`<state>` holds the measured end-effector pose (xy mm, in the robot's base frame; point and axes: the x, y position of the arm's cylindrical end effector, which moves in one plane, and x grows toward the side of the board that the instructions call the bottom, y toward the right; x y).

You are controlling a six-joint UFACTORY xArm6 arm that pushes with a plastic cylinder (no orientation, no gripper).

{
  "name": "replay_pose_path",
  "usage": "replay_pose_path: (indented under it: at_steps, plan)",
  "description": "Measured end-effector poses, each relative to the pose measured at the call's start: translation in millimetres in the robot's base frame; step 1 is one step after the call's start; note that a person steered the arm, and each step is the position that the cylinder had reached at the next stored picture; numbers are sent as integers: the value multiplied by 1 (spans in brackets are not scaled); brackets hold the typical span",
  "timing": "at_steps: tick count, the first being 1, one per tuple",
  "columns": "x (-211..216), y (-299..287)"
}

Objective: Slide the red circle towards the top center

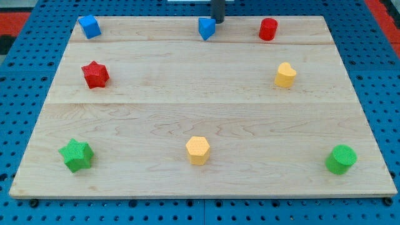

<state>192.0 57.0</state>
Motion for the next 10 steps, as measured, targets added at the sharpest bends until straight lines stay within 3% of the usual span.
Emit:
replay_pose_path:
  at_steps: [1,2,3,4,5,6,8,10]
  plan:
    - [0,33]
    - [0,132]
    - [13,173]
    - [56,128]
    - [68,89]
    - [42,81]
    - [14,131]
    - [6,40]
